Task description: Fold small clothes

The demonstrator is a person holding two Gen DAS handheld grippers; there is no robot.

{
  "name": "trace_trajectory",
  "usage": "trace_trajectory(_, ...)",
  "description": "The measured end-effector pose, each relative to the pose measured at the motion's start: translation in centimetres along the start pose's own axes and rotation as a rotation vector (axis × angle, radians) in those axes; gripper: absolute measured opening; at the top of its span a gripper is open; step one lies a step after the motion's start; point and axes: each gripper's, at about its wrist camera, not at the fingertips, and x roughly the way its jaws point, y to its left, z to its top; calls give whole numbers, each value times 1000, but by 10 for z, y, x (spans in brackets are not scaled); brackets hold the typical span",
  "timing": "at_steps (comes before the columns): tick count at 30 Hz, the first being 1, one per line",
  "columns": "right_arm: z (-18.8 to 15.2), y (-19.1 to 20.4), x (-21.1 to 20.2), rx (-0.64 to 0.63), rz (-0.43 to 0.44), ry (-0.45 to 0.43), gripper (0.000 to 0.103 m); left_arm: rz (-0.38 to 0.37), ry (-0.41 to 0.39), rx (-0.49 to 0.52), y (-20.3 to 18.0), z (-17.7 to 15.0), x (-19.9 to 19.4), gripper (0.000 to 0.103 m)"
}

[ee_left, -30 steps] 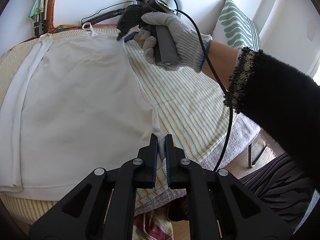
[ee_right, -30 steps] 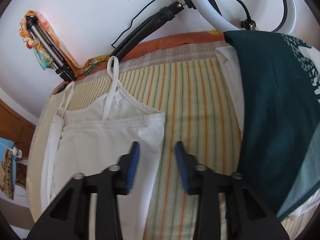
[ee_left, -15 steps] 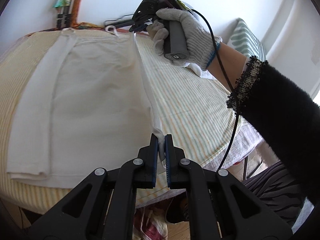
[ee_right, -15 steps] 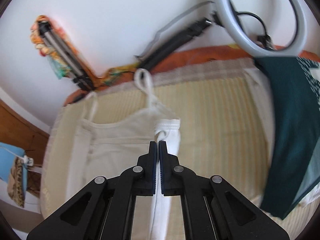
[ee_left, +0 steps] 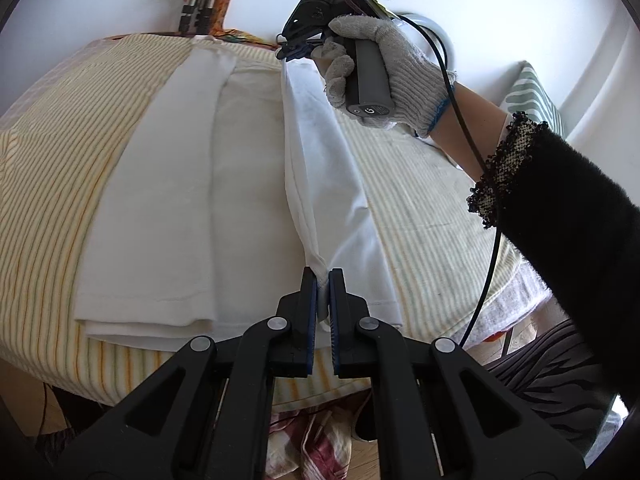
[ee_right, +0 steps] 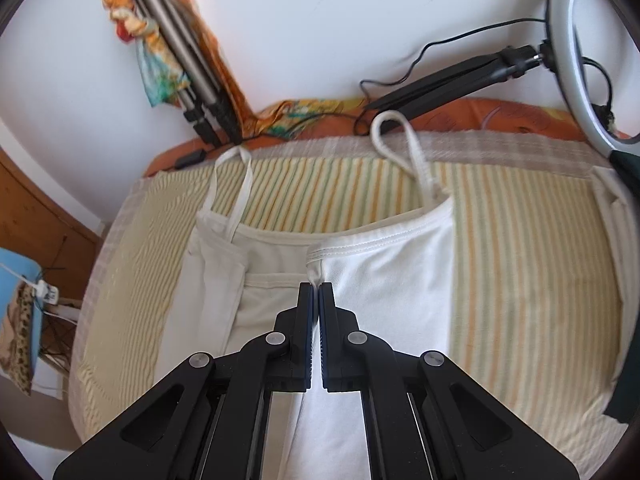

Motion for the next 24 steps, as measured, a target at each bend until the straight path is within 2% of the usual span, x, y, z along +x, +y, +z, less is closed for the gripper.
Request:
trace_trajectory(11,-3,16,24,-27,-26,32,2,33,16,-12,16,-6,4,4)
trace_trajectory(14,-5,16,27,-45,-21,44,3,22,18,-18,18,-5,2,4)
trace_trajectory(15,-4,15,25,-47,-16,47,7,22,21,-15,17,-4,1,5)
trace_trajectory(18,-4,7,2,-17,22,22,18,2,19,-2,16,-3,-8,10)
trace_trajectory(24,-23,-8,-77,-21,69,-38,18,-43,7,80,14,1,-45,13)
